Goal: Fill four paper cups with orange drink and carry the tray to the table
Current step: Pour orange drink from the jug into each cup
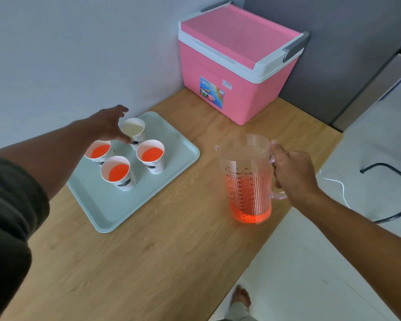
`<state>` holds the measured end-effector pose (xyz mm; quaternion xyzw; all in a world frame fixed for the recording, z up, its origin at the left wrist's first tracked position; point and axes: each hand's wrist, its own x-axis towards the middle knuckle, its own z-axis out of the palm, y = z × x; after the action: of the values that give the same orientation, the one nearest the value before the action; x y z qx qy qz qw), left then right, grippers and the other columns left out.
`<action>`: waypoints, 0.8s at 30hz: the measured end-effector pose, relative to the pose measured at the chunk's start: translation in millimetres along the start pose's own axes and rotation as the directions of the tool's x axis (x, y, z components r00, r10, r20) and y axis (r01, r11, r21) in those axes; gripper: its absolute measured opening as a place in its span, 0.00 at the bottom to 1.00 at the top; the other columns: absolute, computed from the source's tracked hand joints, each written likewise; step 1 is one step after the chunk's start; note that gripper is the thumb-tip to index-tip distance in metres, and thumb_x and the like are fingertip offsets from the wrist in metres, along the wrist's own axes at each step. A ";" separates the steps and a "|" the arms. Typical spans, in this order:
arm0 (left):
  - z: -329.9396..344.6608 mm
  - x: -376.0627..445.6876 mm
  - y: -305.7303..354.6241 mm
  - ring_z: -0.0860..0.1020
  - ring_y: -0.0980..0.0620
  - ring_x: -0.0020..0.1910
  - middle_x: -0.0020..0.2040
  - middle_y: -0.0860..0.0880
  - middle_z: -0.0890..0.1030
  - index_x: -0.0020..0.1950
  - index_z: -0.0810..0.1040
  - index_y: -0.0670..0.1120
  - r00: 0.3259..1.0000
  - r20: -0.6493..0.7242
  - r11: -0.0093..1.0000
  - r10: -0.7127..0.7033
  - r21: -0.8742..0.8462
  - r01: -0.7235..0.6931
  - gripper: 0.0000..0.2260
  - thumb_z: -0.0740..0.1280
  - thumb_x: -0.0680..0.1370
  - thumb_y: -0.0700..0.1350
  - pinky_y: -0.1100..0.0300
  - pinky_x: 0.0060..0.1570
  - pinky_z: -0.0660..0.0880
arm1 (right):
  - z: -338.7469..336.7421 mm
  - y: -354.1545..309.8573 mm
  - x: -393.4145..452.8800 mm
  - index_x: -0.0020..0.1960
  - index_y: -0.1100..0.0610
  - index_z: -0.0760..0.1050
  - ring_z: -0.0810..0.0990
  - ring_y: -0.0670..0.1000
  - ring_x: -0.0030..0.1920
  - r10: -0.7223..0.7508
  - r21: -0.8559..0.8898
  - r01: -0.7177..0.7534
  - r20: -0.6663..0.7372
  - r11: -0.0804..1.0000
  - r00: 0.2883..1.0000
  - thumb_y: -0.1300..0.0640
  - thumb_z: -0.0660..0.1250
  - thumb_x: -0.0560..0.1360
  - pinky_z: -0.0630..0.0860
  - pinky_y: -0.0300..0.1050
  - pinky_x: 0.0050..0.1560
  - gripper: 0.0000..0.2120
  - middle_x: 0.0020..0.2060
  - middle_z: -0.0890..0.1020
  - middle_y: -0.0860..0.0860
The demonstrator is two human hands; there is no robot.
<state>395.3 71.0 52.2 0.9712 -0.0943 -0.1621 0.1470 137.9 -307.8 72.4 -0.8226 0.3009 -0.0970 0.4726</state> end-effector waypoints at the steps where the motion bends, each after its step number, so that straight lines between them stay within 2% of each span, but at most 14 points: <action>1: 3.8 3.2 -1.9 0.71 0.42 0.72 0.74 0.46 0.73 0.78 0.63 0.49 1.000 -0.018 1.000 0.000 -0.005 0.000 0.47 0.84 0.65 0.50 0.49 0.69 0.67 | -2.0 1.0 0.7 0.30 0.59 0.73 0.73 0.49 0.27 0.003 0.004 -0.003 -0.006 1.000 1.000 0.39 0.59 0.84 0.76 0.51 0.39 0.31 0.21 0.72 0.46; 6: 20.7 10.8 -5.9 0.77 0.42 0.64 0.64 0.46 0.81 0.68 0.73 0.50 0.993 -0.121 0.998 0.005 -0.060 -0.012 0.37 0.84 0.64 0.55 0.50 0.60 0.71 | -12.1 6.9 2.2 0.31 0.58 0.73 0.71 0.47 0.26 0.006 0.019 -0.006 -0.029 1.000 1.000 0.40 0.59 0.85 0.75 0.49 0.37 0.30 0.24 0.72 0.49; 9: 15.9 3.4 -1.9 0.77 0.43 0.62 0.61 0.47 0.80 0.65 0.73 0.51 0.974 -0.227 0.991 -0.008 -0.129 -0.022 0.35 0.83 0.64 0.57 0.51 0.57 0.72 | -14.3 9.8 0.5 0.33 0.59 0.73 0.72 0.50 0.28 0.015 0.016 -0.014 -0.041 1.000 0.999 0.39 0.59 0.85 0.75 0.50 0.38 0.30 0.28 0.74 0.52; 14: -19.9 -35.4 29.3 0.76 0.41 0.62 0.63 0.43 0.78 0.66 0.69 0.45 0.909 -0.416 0.973 0.004 -0.209 -0.100 0.34 0.82 0.68 0.53 0.51 0.55 0.71 | -20.8 3.8 -5.8 0.31 0.57 0.71 0.73 0.51 0.29 0.011 0.025 -0.010 -0.044 1.000 0.999 0.40 0.59 0.85 0.74 0.48 0.36 0.30 0.28 0.73 0.52; 20: -54.0 -106.5 72.5 0.79 0.43 0.56 0.62 0.47 0.77 0.64 0.68 0.47 0.830 -0.554 0.949 0.062 -0.225 -0.221 0.34 0.81 0.67 0.56 0.53 0.51 0.73 | -26.1 -13.1 -11.2 0.40 0.69 0.77 0.73 0.51 0.30 -0.040 0.067 0.041 -0.020 0.997 0.999 0.40 0.59 0.84 0.74 0.52 0.37 0.33 0.29 0.73 0.53; 24: -38.5 -153.8 103.6 0.79 0.46 0.52 0.60 0.49 0.78 0.63 0.68 0.47 0.838 -0.537 0.919 0.100 -0.272 -0.285 0.35 0.83 0.66 0.55 0.55 0.49 0.72 | -32.3 -20.6 -17.1 0.30 0.59 0.74 0.71 0.50 0.27 -0.092 0.129 0.092 -0.003 0.987 0.996 0.42 0.60 0.83 0.72 0.50 0.34 0.28 0.23 0.71 0.48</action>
<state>251.5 19.1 163.9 0.9236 -0.1209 0.1042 0.3484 118.1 -313.4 109.0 -0.8034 0.2552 -0.1368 0.5203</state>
